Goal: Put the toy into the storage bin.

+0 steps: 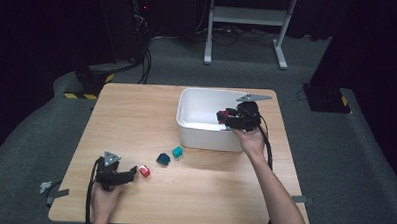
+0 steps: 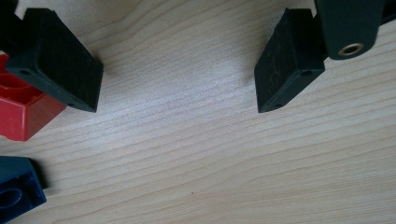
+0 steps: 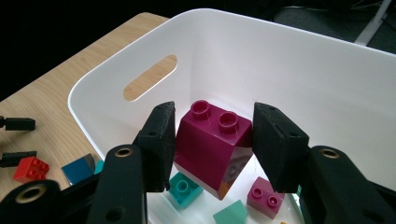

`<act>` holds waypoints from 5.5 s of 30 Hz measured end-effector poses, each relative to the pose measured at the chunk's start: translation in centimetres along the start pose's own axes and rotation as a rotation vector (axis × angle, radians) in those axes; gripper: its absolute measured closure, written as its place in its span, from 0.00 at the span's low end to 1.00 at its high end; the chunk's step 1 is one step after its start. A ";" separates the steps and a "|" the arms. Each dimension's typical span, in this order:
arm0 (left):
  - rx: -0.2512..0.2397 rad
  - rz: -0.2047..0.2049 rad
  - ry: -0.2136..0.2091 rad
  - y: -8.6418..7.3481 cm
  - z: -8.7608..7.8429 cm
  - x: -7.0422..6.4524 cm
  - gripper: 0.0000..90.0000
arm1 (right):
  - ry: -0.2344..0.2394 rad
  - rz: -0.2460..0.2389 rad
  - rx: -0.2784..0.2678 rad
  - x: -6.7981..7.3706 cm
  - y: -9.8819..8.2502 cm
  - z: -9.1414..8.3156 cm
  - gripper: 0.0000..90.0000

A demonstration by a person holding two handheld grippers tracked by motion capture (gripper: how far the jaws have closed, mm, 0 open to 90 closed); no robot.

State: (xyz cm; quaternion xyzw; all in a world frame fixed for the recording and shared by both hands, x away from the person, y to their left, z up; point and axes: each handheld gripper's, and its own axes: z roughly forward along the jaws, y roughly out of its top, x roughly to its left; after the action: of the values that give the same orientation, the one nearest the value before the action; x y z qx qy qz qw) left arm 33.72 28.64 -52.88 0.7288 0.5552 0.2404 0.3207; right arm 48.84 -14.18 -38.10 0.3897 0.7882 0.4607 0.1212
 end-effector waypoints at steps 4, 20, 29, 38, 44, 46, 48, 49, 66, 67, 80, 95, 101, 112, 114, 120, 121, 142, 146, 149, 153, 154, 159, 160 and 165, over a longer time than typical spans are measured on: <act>0.000 0.000 0.000 0.0 0.0 0.0 0.17 | -0.008 0.009 0.012 -0.4 -0.1 0.1 0.56; 0.000 0.000 0.000 0.0 0.0 0.0 0.17 | -0.016 0.022 0.025 -0.7 -0.3 0.1 0.52; 0.001 0.000 0.000 0.0 0.0 0.0 0.17 | -0.008 0.002 -0.002 0.0 -0.1 -0.7 0.52; 0.000 0.000 0.000 0.0 0.0 0.0 0.17 | 0.028 -0.048 -0.041 1.8 0.1 -1.8 0.49; 0.000 0.000 0.000 0.0 0.0 0.0 0.17 | 0.066 -0.081 -0.072 3.4 -0.4 -2.2 0.49; 0.001 0.000 0.000 0.0 0.0 0.0 0.17 | 0.082 -0.093 -0.076 3.9 -0.7 -2.3 0.49; 0.000 0.000 0.000 0.0 0.0 0.0 0.17 | 0.096 -0.104 -0.084 4.3 -0.9 -2.4 0.49; 0.000 0.000 0.000 0.0 0.0 0.0 0.17 | 0.104 -0.114 -0.090 4.6 -1.0 -2.5 0.49; 0.000 0.000 0.000 0.0 0.0 0.0 0.17 | 0.188 -0.150 -0.078 7.5 -3.6 -0.8 0.50; 0.001 0.000 0.000 0.0 0.0 0.0 0.17 | 0.190 -0.152 -0.075 7.7 -3.7 -0.7 0.50; 0.001 0.001 0.000 0.0 0.0 0.0 0.17 | 0.201 -0.176 -0.039 9.4 -5.6 1.6 0.50; 0.000 0.000 0.000 0.0 0.0 0.0 0.17 | 0.194 -0.178 -0.002 10.4 -7.0 4.4 0.50; 0.000 0.000 0.000 0.0 0.0 0.0 0.17 | 0.201 -0.185 0.000 10.8 -7.4 5.3 0.50; 0.000 0.000 0.000 0.0 0.0 0.0 0.17 | 0.199 -0.178 0.029 11.3 -8.4 7.5 0.50; 0.000 0.000 0.000 0.0 0.0 0.0 0.17 | 0.193 -0.177 0.035 11.4 -8.5 7.8 0.50; 0.000 0.000 -0.001 0.0 0.0 0.0 0.17 | 0.168 -0.175 0.051 11.5 -9.0 8.9 0.50; 0.000 -0.001 -0.001 0.0 0.0 0.0 0.17 | 0.160 -0.174 0.052 11.5 -9.1 9.2 0.50; 0.000 -0.001 -0.001 0.0 0.0 0.0 0.17 | 0.094 -0.135 0.083 11.4 -10.5 12.0 0.50; 0.000 -0.001 -0.001 0.0 0.0 0.0 0.17 | 0.086 -0.133 0.085 11.3 -10.5 12.2 0.51; 0.000 -0.001 -0.001 0.0 0.0 0.0 0.17 | 0.077 -0.134 0.080 11.3 -10.6 12.4 0.52; 0.000 -0.001 -0.001 0.0 0.0 0.0 0.17 | 0.078 -0.132 0.092 11.3 -10.7 12.6 0.53; 0.000 -0.001 -0.001 0.0 0.0 0.0 0.17 | 0.078 -0.132 0.095 11.3 -10.7 12.7 0.53; 0.000 -0.001 -0.001 0.0 0.0 0.0 0.17 | 0.080 -0.139 0.101 11.4 -10.7 12.8 0.55; 0.000 -0.001 -0.001 0.0 0.0 0.0 0.17 | 0.080 -0.140 0.101 11.5 -10.7 12.9 0.56; 0.000 -0.001 -0.001 0.0 0.0 0.0 0.17 | 0.079 -0.158 0.107 11.7 -10.6 13.1 0.62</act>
State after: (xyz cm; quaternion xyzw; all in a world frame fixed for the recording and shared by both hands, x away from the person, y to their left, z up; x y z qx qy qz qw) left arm 33.72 28.66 -52.88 0.7289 0.5552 0.2397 0.3209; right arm 42.91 -0.29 -51.95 0.3139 0.8441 0.4219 0.1048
